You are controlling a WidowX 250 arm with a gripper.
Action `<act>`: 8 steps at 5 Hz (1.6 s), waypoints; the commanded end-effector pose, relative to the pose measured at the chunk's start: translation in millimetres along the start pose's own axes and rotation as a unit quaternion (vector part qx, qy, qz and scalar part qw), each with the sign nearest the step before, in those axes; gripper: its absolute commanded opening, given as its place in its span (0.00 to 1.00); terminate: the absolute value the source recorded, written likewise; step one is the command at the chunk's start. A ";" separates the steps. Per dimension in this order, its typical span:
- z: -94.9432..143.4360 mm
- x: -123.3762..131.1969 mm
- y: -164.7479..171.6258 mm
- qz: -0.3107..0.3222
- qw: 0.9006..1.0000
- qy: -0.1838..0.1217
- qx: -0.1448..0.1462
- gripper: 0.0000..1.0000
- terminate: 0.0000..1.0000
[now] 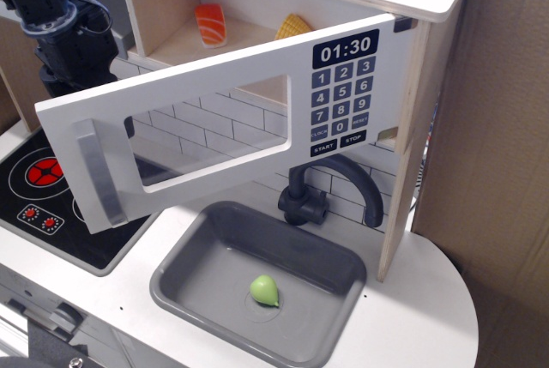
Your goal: Close microwave
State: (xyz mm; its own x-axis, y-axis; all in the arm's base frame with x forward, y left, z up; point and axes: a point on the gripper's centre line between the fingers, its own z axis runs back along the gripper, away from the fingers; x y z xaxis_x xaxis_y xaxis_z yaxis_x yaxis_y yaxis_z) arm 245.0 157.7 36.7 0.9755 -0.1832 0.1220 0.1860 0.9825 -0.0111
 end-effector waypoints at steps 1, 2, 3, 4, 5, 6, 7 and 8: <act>0.0 0.0 0.0 0.000 1.000 0.000 0.000 1.00 0.00; 40.8 14.7 -8.3 0.002 1.000 0.004 -0.002 1.00 0.00; 65.6 20.6 -15.6 0.004 1.000 0.003 0.005 1.00 0.00; 96.0 27.8 -31.1 0.020 1.000 0.003 -0.021 1.00 0.00; 115.7 36.3 -50.9 0.026 0.999 0.009 -0.040 1.00 0.00; 129.9 39.8 -65.4 0.040 0.998 0.007 -0.040 1.00 0.00; 128.2 41.1 -84.6 0.060 0.997 -0.004 -0.044 1.00 0.00; 123.3 43.6 -94.6 0.058 0.997 -0.014 -0.042 1.00 0.00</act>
State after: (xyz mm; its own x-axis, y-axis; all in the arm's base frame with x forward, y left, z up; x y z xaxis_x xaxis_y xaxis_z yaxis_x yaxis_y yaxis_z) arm 253.0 57.3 150.0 0.9935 -0.0640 0.0938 0.0761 0.9884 -0.1316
